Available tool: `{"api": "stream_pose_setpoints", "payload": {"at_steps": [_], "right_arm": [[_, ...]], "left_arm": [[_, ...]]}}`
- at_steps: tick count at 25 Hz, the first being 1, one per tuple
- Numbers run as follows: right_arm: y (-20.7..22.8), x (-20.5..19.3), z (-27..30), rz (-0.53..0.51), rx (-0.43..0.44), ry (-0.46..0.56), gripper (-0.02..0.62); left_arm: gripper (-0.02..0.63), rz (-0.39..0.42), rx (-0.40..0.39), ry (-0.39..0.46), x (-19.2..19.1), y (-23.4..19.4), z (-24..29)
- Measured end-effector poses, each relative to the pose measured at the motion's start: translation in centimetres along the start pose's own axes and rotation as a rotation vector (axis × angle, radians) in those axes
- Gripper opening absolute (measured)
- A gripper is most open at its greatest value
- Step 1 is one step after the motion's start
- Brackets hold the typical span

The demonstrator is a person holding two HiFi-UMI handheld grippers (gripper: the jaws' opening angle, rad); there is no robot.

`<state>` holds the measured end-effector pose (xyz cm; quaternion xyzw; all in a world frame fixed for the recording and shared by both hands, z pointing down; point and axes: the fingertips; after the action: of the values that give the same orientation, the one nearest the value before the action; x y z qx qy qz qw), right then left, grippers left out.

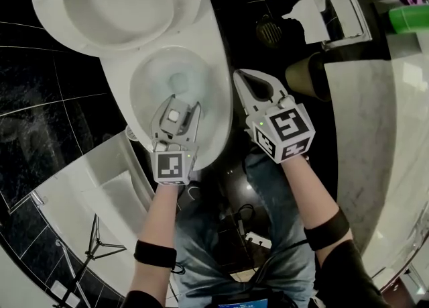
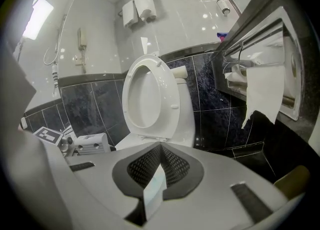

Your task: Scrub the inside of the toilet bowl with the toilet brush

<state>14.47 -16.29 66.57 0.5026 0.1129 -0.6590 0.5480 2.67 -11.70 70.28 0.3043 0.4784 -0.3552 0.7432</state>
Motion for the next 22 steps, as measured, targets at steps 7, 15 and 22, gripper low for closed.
{"api": "stream_pose_setpoints", "payload": {"at_steps": [7, 15, 22], "right_arm": [[2.7, 0.4, -0.5, 0.007, -0.024, 0.015, 0.005], [5.5, 0.3, -0.3, 0.012, -0.041, 0.017, 0.005], [6.2, 0.4, 0.6, 0.015, -0.032, 0.020, 0.005]], "left_arm": [[0.247, 0.012, 0.012, 0.011, 1.4, 1.0, 4.3], [0.247, 0.045, 0.045, 0.060, 4.0, -1.1, 9.8], [0.247, 0.118, 0.064, 0.095, 4.3, -3.9, 13.2]]}}
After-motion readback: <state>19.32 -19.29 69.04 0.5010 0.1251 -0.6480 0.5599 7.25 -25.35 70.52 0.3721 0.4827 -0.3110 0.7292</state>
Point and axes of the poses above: the fingertips, and each gripper's own axes: z forward along the fingers, y to its right, x out of its top, and after that the axes turned 12 degrees about z, right-handed
